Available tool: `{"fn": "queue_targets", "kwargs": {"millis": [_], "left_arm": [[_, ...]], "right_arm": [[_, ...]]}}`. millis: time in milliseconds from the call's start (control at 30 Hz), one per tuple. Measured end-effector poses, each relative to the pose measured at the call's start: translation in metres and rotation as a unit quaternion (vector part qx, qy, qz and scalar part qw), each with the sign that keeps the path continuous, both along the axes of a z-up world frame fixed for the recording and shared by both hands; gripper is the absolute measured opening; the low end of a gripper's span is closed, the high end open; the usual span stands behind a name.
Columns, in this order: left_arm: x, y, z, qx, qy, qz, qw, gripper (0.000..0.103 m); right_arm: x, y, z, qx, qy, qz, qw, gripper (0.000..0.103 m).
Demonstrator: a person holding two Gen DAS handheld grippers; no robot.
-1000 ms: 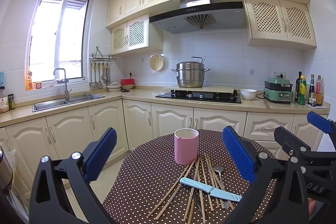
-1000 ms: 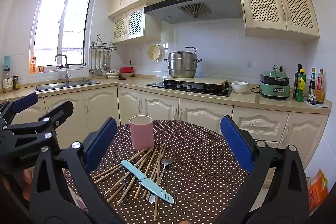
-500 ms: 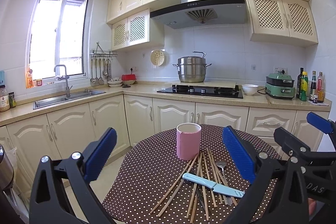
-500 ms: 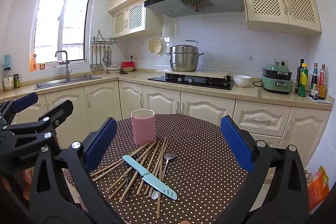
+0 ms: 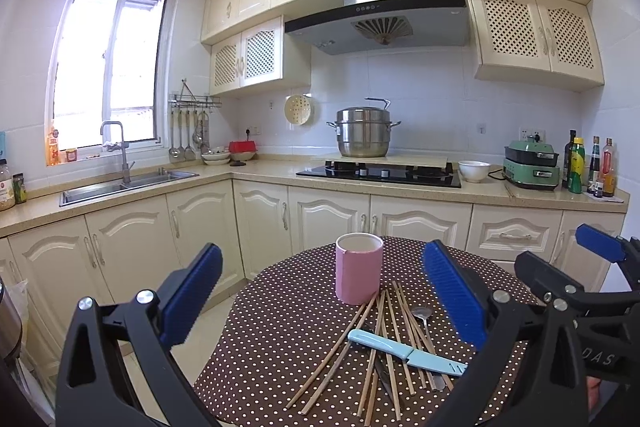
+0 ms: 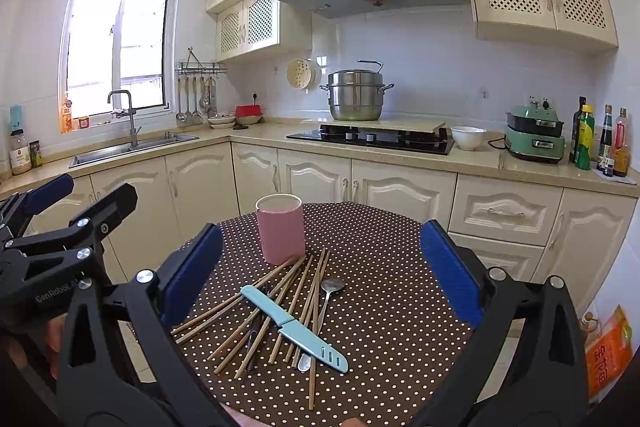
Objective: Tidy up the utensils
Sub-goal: 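Grasp a wooden chopstick with the left gripper while the right gripper approaches the steel spoon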
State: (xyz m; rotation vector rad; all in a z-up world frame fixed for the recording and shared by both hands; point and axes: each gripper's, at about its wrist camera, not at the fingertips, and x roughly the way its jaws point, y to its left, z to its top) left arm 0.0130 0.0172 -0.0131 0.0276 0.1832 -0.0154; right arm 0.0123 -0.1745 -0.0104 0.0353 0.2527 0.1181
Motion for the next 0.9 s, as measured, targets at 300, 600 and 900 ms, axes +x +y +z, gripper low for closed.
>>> {"fn": "queue_targets", "kwargs": {"millis": [300, 600, 900], "left_arm": [[0.067, 0.05, -0.031, -0.06, 0.119, -0.062, 0.9892, 0.098], [0.149, 0.054, -0.12, -0.003, 0.298, -0.103, 0.9489, 0.06], [0.194, 0.034, -0.165, 0.073, 0.377, -0.094, 0.9187, 0.055]], "right_arm": [[0.042, -0.01, -0.025, -0.015, 0.068, -0.013, 0.997, 0.097], [0.093, -0.023, -0.067, -0.038, 0.137, -0.039, 0.989, 0.097], [0.124, -0.03, -0.097, -0.05, 0.187, -0.043, 0.98, 0.097]]}}
